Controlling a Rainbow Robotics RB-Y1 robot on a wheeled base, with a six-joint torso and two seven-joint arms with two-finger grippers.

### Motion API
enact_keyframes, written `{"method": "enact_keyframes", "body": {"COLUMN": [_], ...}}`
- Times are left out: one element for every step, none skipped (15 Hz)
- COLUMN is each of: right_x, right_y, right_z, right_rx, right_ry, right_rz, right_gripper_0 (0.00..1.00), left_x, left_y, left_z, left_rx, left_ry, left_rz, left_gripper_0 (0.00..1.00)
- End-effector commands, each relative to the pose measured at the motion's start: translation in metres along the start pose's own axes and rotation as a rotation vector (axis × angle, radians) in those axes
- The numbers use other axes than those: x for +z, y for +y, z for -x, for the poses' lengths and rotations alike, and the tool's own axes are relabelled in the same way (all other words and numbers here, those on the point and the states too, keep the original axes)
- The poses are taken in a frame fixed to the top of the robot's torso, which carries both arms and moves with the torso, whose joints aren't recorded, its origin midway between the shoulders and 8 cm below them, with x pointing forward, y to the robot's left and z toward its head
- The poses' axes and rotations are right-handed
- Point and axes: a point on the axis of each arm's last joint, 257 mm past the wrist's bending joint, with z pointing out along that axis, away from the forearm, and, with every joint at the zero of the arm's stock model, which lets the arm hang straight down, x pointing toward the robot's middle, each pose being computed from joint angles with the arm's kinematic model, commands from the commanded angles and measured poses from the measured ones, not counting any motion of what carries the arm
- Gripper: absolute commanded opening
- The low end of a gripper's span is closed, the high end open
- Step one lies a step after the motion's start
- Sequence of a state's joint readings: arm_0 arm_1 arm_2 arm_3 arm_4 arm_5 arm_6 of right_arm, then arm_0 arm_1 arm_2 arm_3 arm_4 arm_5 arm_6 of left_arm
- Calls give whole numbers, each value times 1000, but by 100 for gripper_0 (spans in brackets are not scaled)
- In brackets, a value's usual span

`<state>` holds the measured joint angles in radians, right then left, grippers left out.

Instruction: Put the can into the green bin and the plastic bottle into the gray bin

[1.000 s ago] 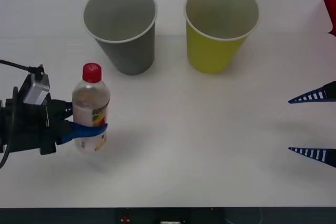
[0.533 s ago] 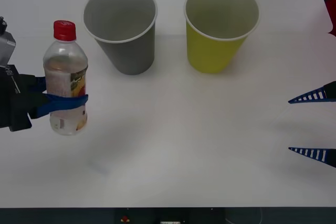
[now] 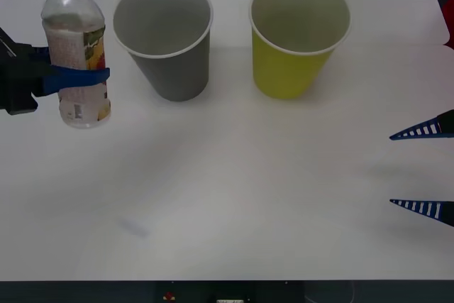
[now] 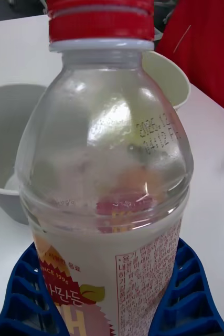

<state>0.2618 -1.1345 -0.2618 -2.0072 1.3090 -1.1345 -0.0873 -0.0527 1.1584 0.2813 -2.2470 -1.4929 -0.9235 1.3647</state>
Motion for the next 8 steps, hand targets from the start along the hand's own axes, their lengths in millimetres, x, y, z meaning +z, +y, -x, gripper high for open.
{"method": "enact_keyframes", "body": {"right_x": [0, 0, 0, 0, 0, 0, 0, 0], "right_y": [0, 0, 0, 0, 0, 0, 0, 0], "right_z": [0, 0, 0, 0, 0, 0, 0, 0], "right_rx": [0, 0, 0, 0, 0, 0, 0, 0], "right_ry": [0, 0, 0, 0, 0, 0, 0, 0], "right_rz": [0, 0, 0, 0, 0, 0, 0, 0], "right_gripper_0": [100, 100, 100, 100, 100, 100, 100, 100], "left_x": [22, 35, 44, 52, 64, 74, 83, 95], "left_y": [20, 29, 36, 45, 55, 60, 66, 75], "left_z": [30, 42, 49, 54, 63, 69, 75, 84], "left_rx": [-8, -11, -9, -11, -4, -8, -14, -8], "left_ry": [-22, -23, -20, -15, -10, -7, -5, 1], "left_rz": [-14, -19, -20, -17, -14, -13, -8, 7], "left_gripper_0": [0, 0, 0, 0, 0, 0, 0, 0]}}
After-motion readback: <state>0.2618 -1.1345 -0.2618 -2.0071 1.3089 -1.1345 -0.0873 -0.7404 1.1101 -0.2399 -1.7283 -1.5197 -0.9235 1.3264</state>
